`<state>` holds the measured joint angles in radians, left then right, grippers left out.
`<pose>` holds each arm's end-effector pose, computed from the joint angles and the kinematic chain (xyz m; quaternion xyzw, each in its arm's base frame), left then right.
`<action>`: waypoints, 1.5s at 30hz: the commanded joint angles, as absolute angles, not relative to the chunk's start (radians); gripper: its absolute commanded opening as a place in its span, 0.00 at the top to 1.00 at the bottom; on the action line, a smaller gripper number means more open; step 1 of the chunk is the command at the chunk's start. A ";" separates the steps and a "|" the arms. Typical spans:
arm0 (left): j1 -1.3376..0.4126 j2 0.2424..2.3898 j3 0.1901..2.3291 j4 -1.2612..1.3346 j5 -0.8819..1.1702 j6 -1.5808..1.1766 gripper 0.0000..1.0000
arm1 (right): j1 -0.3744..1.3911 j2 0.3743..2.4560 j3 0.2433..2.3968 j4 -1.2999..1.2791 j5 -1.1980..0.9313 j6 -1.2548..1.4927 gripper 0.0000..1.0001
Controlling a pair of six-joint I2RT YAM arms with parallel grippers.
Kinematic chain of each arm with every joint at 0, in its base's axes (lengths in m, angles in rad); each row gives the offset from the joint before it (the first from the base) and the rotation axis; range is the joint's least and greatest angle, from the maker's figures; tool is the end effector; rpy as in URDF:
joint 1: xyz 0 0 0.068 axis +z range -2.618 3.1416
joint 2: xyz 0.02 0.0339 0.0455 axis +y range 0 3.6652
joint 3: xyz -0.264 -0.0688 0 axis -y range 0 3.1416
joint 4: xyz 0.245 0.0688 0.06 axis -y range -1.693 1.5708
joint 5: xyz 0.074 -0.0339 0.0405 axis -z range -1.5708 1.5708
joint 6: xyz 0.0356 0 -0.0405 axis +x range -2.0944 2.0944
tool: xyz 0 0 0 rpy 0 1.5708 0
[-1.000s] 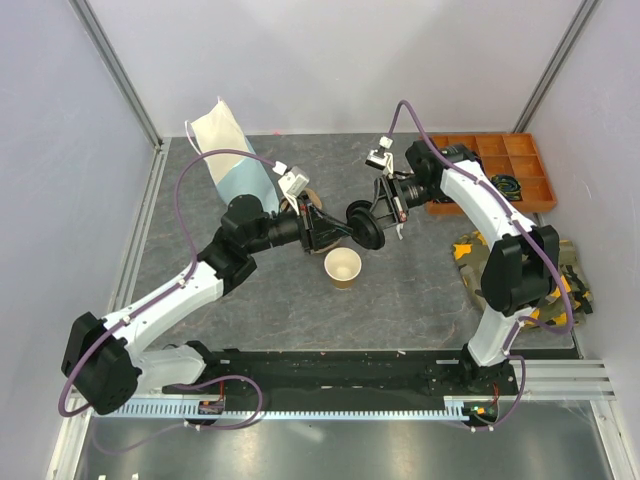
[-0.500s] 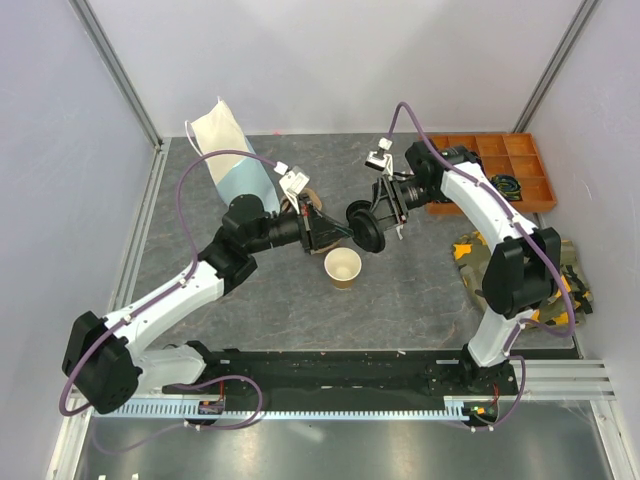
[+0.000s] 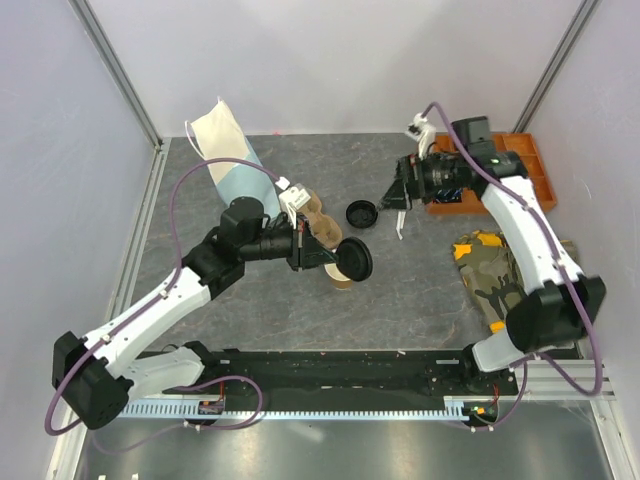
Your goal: Pack the takeout coffee
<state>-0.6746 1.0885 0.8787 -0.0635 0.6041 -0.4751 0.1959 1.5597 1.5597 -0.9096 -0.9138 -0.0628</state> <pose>0.1819 -0.1714 0.3272 0.2546 0.7391 -0.5126 0.3552 0.3092 0.0901 0.3619 -0.2515 0.8233 0.4357 0.2629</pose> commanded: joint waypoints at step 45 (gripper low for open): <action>-0.687 1.968 1.901 -1.255 0.319 -0.002 0.98 | 0.155 1.330 1.078 -0.611 -0.854 -0.002 0.10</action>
